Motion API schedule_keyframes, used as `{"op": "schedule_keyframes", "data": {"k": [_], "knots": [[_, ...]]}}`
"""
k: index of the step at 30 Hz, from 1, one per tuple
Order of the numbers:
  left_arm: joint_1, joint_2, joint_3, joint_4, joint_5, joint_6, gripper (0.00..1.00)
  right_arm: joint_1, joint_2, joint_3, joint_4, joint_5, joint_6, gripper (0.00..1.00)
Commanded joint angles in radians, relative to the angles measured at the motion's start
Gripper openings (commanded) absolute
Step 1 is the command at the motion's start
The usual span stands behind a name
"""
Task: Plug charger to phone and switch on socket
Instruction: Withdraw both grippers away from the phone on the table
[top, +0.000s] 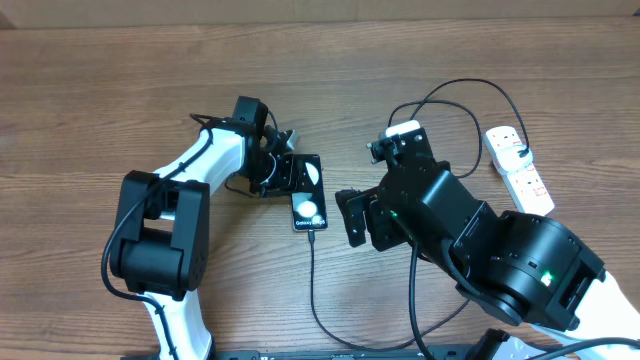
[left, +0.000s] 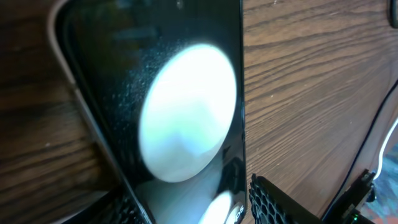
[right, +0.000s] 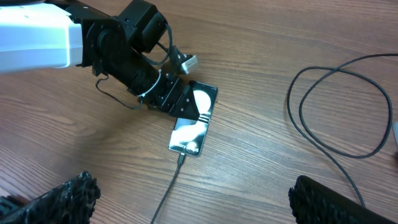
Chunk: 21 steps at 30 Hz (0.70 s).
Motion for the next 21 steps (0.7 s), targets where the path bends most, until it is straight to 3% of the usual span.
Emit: {"op": "schedule_keyframes", "data": {"k": [1, 8, 15, 16, 17, 20, 21], "knots": [[0.032, 0.009, 0.023, -0.032, -0.106, 0.024, 0.64, -0.004, 0.008, 0.021, 0.014, 0.016, 0.033, 1.0], [0.089, -0.059, 0.145, -0.174, -0.175, 0.062, 0.98, -0.004, 0.082, 0.021, 0.032, 0.001, 0.159, 1.0], [0.114, -0.343, 0.232, -0.288, -0.262, 0.068, 1.0, -0.031, 0.179, 0.021, 0.069, -0.029, 0.276, 0.97], [0.114, -0.41, 0.232, -0.294, -0.274, 0.068, 1.0, -0.051, 0.193, 0.021, 0.056, -0.028, 0.301, 0.82], [0.114, -0.48, 0.232, -0.301, -0.287, 0.068, 1.0, -0.077, 0.206, 0.021, 0.036, -0.029, 0.323, 0.58], [0.114, -0.692, 0.232, -0.327, -0.343, 0.061, 1.0, -0.174, 0.237, 0.021, -0.046, -0.029, 0.378, 0.1], [0.114, -0.755, 0.232, -0.338, -0.372, 0.051, 1.0, -0.211, 0.243, 0.021, -0.076, -0.029, 0.388, 0.04]]}}
